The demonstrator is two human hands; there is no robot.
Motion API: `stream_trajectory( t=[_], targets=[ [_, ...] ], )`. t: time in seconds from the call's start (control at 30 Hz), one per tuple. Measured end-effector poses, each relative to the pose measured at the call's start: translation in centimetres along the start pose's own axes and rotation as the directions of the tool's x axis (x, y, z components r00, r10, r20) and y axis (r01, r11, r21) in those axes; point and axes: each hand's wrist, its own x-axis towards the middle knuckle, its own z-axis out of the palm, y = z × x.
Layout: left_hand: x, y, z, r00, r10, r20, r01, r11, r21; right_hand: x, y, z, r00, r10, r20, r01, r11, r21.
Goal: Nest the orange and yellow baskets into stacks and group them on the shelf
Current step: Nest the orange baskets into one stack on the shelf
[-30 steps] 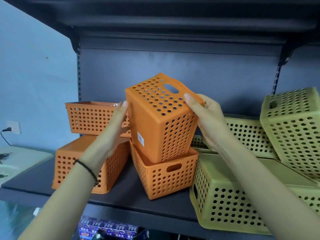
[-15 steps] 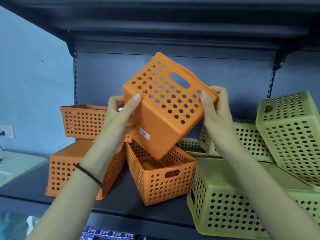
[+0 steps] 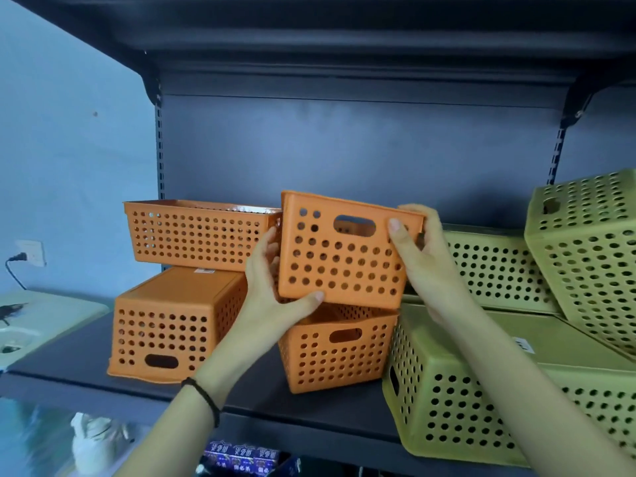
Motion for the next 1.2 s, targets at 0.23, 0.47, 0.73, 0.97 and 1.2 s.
stream_trajectory(
  t=[0.23,0.47,0.73,0.97,1.2],
  targets=[
    [0.0,-1.8,0.5,0.994,-0.076,0.079,0.072,0.996,0.045,0.1,0.2,0.0,0.997,-0.017,0.078,0.017,1.000,0.009],
    [0.0,-2.5,0.8,0.992,-0.066,0.104,0.063,0.998,0.028,0.7,0.5,-0.4,0.994,-0.030,0.102,0.032,0.999,-0.024],
    [1.0,-2.4,-1.4,0.990,-0.075,0.123,0.071,0.997,0.036,2.1,1.9,1.1,0.988,0.048,0.144,-0.042,0.998,-0.043],
    [0.5,-3.1,-1.0,0.963,-0.234,0.136,0.228,0.972,0.061,2.2,2.1,0.6,0.954,0.150,0.259,-0.114,0.982,-0.149],
    [-0.5,-4.1,-0.7,0.967,-0.220,0.129,0.225,0.974,-0.026,0.9,2.4,-1.1,0.885,0.273,0.376,-0.134,0.925,-0.356]
  ],
)
